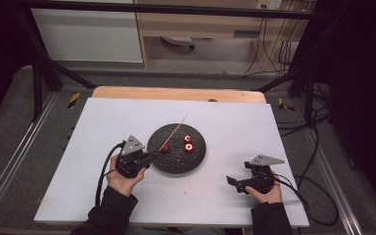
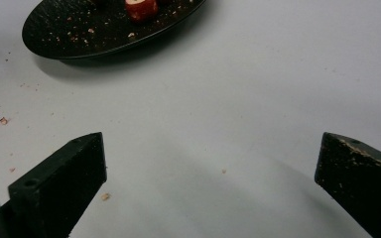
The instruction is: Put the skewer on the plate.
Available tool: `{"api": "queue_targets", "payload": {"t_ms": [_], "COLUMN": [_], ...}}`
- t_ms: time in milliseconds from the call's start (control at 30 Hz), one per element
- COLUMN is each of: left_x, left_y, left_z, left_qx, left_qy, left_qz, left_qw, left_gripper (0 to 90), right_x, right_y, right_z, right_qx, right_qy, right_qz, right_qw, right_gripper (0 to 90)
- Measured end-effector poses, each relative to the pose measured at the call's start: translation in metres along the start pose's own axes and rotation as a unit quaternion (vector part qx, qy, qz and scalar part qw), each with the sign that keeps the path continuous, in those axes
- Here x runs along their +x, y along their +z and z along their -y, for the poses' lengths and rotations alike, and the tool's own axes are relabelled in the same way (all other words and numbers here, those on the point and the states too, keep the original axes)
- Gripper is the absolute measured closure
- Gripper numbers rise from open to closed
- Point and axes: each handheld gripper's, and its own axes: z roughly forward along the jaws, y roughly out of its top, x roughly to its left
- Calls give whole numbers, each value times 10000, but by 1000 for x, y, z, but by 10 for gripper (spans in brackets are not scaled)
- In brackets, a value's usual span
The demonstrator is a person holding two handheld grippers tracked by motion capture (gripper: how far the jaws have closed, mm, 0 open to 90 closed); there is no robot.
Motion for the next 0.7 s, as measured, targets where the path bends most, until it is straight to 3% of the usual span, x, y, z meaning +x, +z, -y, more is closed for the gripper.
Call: {"api": "queue_targets", "payload": {"t_ms": [300, 700], "left_x": [-4, -10], "left_y": [27, 72], "left_z": [-8, -4], "left_qx": [242, 604], "left_qy": [-9, -24], "left_qz": [-202, -462], "left_qw": [9995, 9971], "left_gripper": [882, 882], "right_x": [-1, -2], "right_y": [-3, -2], "right_z": [2, 3], "right_qx": [8, 13], "right_qy": [-3, -36], "right_qz": [26, 14], "right_qw": [10000, 10000], "right_gripper": [11, 12]}}
